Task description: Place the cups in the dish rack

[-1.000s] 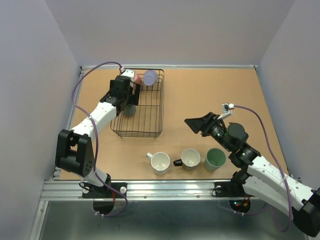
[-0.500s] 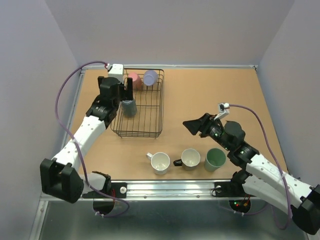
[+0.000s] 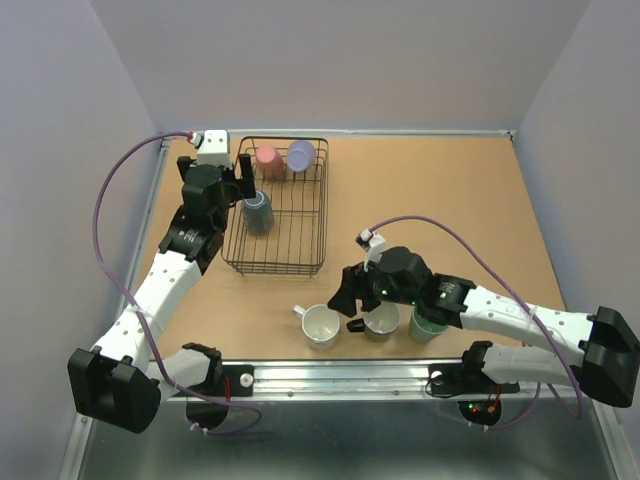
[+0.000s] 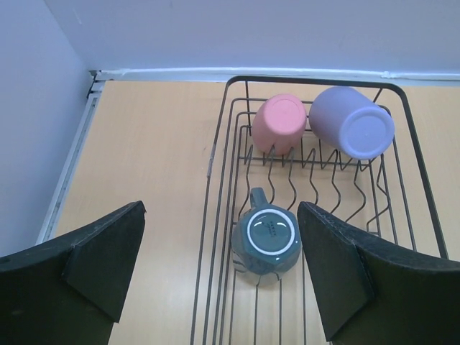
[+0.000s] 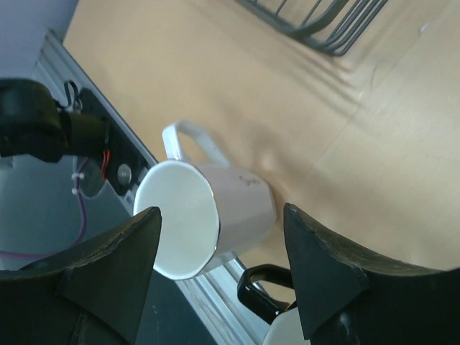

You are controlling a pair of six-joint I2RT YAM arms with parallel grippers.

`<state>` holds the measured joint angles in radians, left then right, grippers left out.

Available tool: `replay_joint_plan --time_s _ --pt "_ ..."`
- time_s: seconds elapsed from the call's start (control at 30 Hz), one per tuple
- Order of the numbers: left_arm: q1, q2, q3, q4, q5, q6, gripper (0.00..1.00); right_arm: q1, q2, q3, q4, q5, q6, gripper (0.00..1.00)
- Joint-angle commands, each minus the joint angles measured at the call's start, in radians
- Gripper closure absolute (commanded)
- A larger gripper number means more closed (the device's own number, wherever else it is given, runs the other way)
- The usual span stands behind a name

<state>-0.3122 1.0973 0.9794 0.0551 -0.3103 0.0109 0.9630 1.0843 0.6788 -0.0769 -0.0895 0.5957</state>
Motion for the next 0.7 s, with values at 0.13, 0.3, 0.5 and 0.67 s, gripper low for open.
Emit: replay_joint_plan --time_s 0.13,0.3,0.5,0.67 --pt "0.013 -0.005 0.004 0.031 -0.032 -0.032 0.01 0.080 0.022 0.056 -0.049 0.028 -0.011 0.27" --pt "0.018 -0.013 -0.001 0.031 -0.029 -0.035 0.01 0.114 0.094 0.077 -0.054 0.027 -0.019 0.27" --pt "0.021 -0.013 -0.002 0.028 -0.033 -0.035 0.01 0.163 0.184 0.120 -0.075 0.065 -0.036 0.29" --pt "0.027 -0.010 -0.001 0.025 -0.035 -0.037 0.01 0.186 0.221 0.152 -0.104 0.083 -0.048 0.33"
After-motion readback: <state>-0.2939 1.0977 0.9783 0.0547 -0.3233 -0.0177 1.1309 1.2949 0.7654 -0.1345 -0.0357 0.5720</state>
